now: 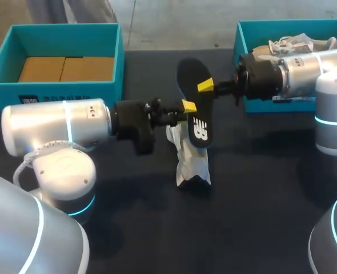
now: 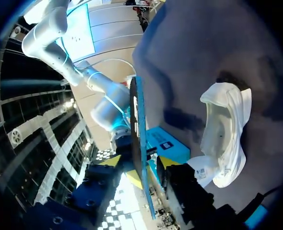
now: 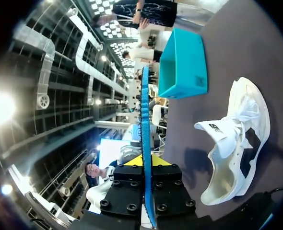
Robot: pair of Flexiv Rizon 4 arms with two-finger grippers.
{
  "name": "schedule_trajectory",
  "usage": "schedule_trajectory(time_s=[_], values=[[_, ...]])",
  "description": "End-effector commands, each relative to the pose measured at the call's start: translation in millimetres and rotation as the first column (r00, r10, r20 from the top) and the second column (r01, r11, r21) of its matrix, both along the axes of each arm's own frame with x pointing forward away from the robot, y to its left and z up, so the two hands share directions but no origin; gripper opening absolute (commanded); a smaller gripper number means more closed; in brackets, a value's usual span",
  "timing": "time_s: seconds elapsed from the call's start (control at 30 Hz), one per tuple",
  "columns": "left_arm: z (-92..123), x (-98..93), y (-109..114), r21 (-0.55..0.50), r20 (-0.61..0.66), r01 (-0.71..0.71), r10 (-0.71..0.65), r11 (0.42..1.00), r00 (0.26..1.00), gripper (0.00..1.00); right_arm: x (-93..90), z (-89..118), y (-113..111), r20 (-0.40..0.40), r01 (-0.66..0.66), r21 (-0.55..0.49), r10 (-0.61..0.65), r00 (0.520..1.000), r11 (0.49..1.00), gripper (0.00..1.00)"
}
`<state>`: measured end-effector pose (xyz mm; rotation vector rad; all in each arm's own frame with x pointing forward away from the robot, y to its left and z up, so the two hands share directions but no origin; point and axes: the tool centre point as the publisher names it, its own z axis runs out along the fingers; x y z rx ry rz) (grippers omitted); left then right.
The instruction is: Take the shoe out of the shoebox, open the shoe tongue, remove and reinsert the insole, then place the shoe into the shoebox
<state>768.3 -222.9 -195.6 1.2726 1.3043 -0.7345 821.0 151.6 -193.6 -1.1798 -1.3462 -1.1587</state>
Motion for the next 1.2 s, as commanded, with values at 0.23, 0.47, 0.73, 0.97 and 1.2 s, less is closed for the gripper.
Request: schedule_trajectory(time_s=[0.23, 0.47, 0.73, 0.97, 1.2], values=[[19, -3.0, 33, 0.228, -0.075, 0.05, -0.034, 0.972, 0.997, 1.0, 9.2, -8, -5, -0.024, -0.022, -0.028, 0.021, 0.999, 0.999, 0.0], [23, -5.3, 38, 0.402, -0.14, 0.09, -0.036, 0.911, 0.989, 1.0, 7.8, -17, -5, -0.045, -0.028, -0.035, 0.027, 0.999, 0.999, 0.0], [40, -0.7, 37, 0.557, -0.257, 0.043, 0.122, 0.83, 0.959, 1.0, 3.7, -23, -3, -0.056, -0.026, -0.045, 0.024, 0.998, 0.999, 0.0], [53, 3.2, 36, 0.69, -0.249, 0.068, 0.149, 0.72, 0.957, 1.0, 3.2, -26, -2, -0.065, -0.028, -0.048, 0.025, 0.998, 0.998, 0.0], [46, 3.7, 40, 0.789, -0.227, 0.085, 0.161, 0.609, 0.96, 1.0, 2.8, -26, 1, -0.075, -0.036, -0.065, 0.031, 0.997, 0.997, 0.0]])
